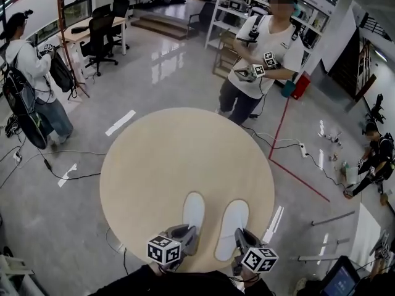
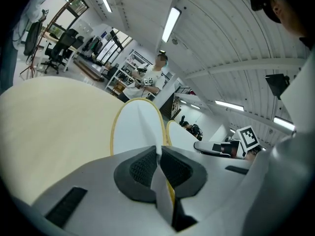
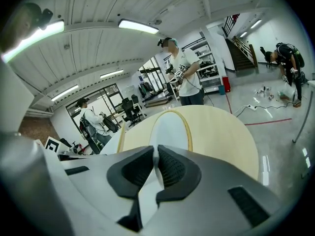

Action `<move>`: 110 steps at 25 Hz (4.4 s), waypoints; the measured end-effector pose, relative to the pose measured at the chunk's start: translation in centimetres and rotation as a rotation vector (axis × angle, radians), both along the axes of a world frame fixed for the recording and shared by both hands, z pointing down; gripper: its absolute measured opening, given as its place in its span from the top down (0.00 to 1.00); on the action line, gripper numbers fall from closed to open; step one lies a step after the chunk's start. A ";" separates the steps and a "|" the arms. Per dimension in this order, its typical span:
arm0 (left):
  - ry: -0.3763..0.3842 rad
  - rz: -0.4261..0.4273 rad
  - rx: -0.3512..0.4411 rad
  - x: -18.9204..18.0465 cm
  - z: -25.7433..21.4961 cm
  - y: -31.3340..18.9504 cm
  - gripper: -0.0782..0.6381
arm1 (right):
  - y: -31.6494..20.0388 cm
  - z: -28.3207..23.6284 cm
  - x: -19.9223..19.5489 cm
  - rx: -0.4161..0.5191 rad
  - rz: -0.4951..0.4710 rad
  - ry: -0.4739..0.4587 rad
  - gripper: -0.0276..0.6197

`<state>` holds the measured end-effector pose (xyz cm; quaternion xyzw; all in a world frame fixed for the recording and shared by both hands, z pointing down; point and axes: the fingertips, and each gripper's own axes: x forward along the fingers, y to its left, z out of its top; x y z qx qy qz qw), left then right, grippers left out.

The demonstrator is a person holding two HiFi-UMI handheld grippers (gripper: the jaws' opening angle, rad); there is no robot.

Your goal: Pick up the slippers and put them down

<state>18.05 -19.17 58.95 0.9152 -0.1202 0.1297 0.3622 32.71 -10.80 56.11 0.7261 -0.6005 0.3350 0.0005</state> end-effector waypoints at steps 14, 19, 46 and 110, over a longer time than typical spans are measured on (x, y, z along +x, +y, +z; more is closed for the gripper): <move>-0.127 -0.144 0.034 6.4 2.4 -1.6 0.84 | -3.1 3.7 6.7 0.033 -0.144 -0.095 0.90; -0.178 -0.199 0.039 11.6 2.7 0.1 0.84 | -3.1 4.3 11.9 0.042 -0.214 -0.129 0.90; -0.262 -0.161 0.064 27.9 7.3 2.3 0.84 | -2.9 7.0 26.8 0.000 -0.243 -0.127 0.90; -0.465 -0.077 0.054 38.8 17.3 -2.4 0.54 | -6.4 19.1 34.8 -0.229 -0.196 -0.035 0.59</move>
